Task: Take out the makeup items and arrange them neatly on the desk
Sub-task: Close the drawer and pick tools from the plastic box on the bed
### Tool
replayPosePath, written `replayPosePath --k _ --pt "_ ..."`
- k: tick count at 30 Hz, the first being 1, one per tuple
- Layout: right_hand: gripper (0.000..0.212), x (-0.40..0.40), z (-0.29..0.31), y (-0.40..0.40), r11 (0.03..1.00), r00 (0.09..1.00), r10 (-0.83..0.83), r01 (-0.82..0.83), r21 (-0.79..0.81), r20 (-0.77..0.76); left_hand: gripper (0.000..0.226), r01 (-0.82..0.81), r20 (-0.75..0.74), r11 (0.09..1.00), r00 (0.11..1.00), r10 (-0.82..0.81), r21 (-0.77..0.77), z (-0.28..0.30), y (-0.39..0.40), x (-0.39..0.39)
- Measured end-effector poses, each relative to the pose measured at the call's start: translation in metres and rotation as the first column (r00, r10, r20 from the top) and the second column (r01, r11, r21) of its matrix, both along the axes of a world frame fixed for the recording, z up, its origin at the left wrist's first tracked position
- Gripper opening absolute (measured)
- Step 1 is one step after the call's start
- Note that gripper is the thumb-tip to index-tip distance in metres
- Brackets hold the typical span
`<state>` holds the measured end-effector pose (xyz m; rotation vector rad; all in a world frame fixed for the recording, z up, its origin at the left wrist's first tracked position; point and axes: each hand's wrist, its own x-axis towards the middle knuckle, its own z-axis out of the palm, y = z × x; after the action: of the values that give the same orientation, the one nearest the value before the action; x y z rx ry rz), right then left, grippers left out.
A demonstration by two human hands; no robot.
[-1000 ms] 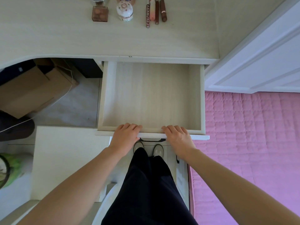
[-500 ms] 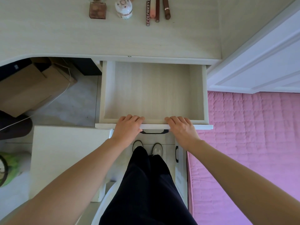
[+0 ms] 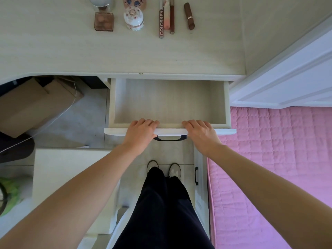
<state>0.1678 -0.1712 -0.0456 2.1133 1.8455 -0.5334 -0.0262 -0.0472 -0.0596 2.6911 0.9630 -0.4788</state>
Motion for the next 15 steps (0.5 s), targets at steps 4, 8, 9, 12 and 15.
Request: replayPosePath --k 4,8,9,12,15 --pt "0.067 0.008 0.000 0.016 1.000 1.000 -0.004 0.004 0.008 0.013 0.047 0.004 0.009 1.000 1.000 -0.004 0.010 0.002 0.016 0.009" --pt "0.067 0.015 -0.001 0.032 1.000 1.000 -0.006 0.006 0.017 0.005 0.048 0.000 0.014 1.000 1.000 -0.001 0.020 0.002 0.032 0.018" --pt "0.068 0.017 -0.001 0.036 1.000 1.000 -0.004 0.004 0.020 0.004 0.048 0.001 0.019 1.000 1.000 -0.001 0.022 0.002 0.036 0.019" --pt "0.066 0.024 -0.001 0.046 1.000 1.000 -0.008 0.008 0.024 0.014 0.048 0.002 0.029 1.000 1.000 -0.002 0.026 0.002 0.046 0.026" --pt "0.061 0.030 -0.003 0.055 1.000 1.000 -0.015 0.015 0.027 0.008 0.048 0.000 0.035 0.999 0.999 -0.001 0.034 0.001 0.055 0.032"
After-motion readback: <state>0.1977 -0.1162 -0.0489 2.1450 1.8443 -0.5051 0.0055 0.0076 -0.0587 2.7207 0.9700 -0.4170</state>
